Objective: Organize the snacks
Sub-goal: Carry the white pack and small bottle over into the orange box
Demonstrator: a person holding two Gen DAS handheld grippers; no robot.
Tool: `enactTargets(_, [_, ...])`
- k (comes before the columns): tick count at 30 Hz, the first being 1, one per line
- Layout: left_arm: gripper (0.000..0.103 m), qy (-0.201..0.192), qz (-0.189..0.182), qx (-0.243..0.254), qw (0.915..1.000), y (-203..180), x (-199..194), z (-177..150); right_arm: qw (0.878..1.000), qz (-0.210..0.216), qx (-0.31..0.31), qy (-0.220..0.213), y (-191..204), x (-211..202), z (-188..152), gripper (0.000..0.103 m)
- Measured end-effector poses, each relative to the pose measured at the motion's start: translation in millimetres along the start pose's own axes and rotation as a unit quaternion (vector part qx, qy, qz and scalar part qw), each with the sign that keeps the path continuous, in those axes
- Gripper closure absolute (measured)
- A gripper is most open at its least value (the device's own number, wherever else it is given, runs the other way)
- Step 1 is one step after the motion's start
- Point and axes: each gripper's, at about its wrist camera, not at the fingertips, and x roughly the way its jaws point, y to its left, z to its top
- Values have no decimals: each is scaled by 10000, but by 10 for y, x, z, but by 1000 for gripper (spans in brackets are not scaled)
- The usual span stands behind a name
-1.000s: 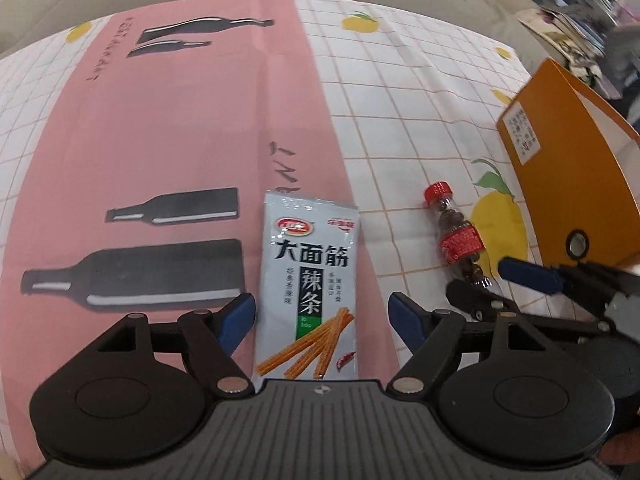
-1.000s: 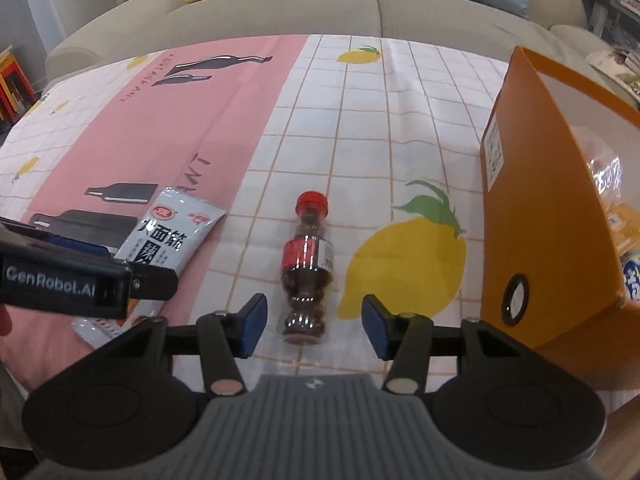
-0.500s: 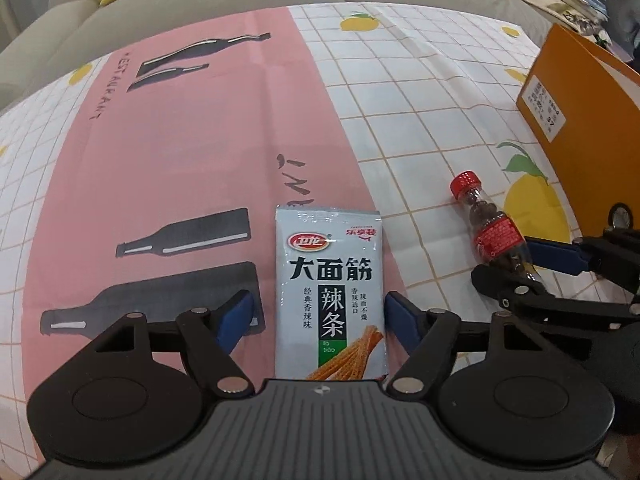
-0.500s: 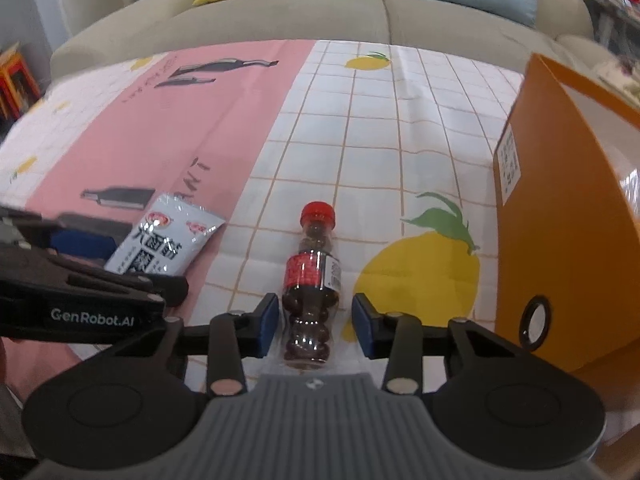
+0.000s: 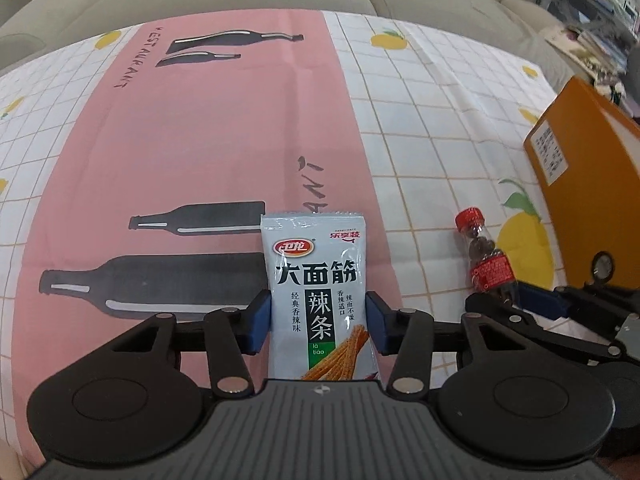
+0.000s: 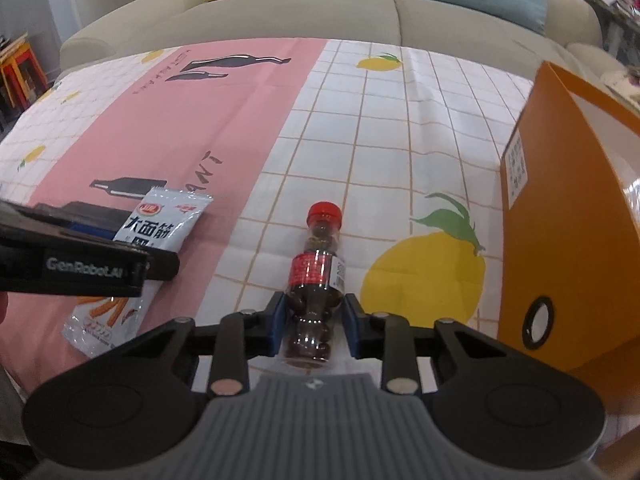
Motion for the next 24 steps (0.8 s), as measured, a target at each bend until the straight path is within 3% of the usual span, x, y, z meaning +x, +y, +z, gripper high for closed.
enactTargets(13, [48, -447, -513, -475, 9965, -89, -611, 267, 9983, 33, 479, -342, -186, -575, 185, 75])
enactTargets(17, [48, -577, -569, -347, 9961, -269, -817, 397, 9971, 28, 536, -542, -375, -873, 281, 75])
enactTargets(24, [48, -710, -1141, -83, 9909, -744, -1164, 660, 9939, 49, 722, -834, -877, -1375, 470, 75])
